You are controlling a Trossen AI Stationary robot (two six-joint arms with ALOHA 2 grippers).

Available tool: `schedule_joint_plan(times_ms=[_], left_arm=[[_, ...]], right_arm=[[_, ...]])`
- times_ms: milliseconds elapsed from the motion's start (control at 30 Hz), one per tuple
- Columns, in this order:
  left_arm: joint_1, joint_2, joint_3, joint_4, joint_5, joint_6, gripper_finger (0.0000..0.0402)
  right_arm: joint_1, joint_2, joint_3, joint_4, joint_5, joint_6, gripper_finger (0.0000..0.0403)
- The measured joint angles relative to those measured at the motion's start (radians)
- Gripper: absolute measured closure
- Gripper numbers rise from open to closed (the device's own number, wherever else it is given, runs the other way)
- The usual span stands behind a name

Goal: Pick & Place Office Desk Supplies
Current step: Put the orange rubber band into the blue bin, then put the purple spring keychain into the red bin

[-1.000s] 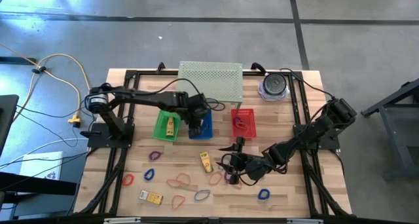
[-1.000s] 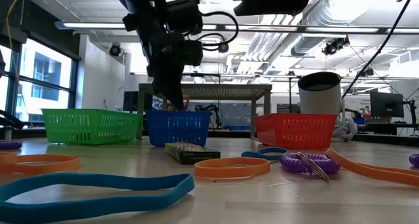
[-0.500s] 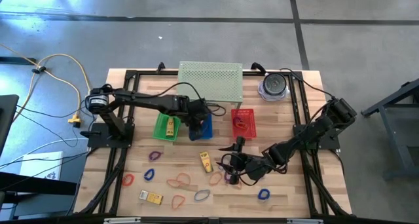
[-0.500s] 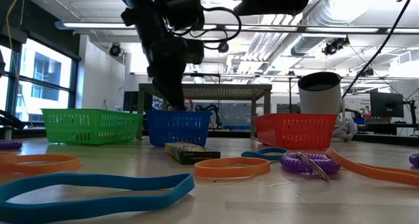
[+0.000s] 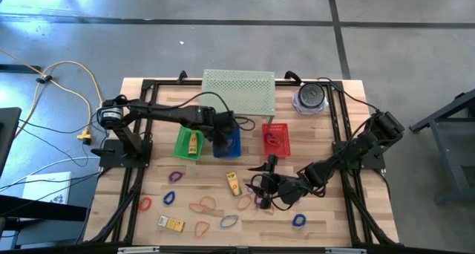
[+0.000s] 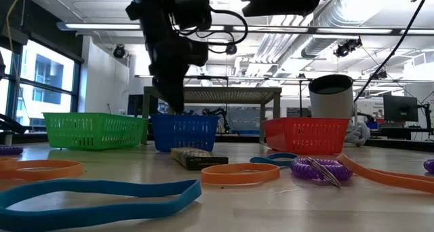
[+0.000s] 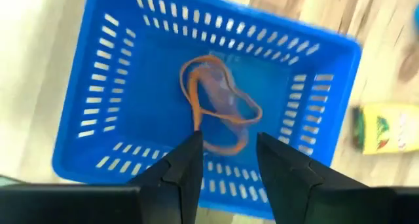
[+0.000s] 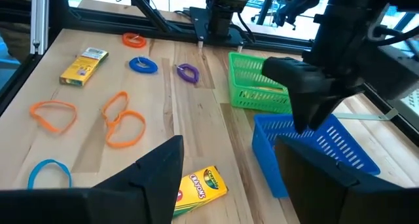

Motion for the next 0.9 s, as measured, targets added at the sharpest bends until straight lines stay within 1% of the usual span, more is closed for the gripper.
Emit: schedule_joint_plan(times_ms=[167,267,333,433,567,667,733,800,900], left_arm=[[-0.068,-0.007,0.006,-0.005,-0.066,0.063,0.0265],[-0.113,-0.035,0.039,-0.062,-0.086,0.087,0.0265],[-0.144,-0.062,0.070,-0.112,-0.089,0.070,0.0265],[-0.195,-0.113,0.094,-0.201,-0.078,0.015,0.0265],[-0.274,-0.182,0.096,-0.306,-0.005,-0.040,0.0265],[-0.344,-0.210,0.095,-0.419,0.052,-0.111,0.0265],[-0.398,-0.214,0.093,-0.494,0.052,-0.180,0.0265],[-0.449,-0.214,0.073,-0.522,0.047,-0.302,0.0265],[-0.501,-0.214,0.020,-0.527,0.087,-0.471,0.0265]], right_arm=[[0.000,0.000,0.000,0.000,0.000,-0.023,0.0172],[0.000,0.000,0.000,0.004,-0.003,-0.013,0.0172],[-0.002,0.000,0.000,0.010,-0.004,-0.011,0.0172],[-0.003,0.000,0.000,0.007,-0.008,0.008,0.0172],[0.000,0.000,0.000,0.002,-0.023,0.012,0.0172],[0.001,0.000,0.000,0.000,-0.036,0.016,0.0172],[0.001,0.000,0.000,0.000,-0.037,0.038,0.0172],[0.001,0.000,0.000,0.000,-0.037,0.045,0.0172],[0.001,0.000,0.000,0.000,-0.037,0.046,0.0172]])
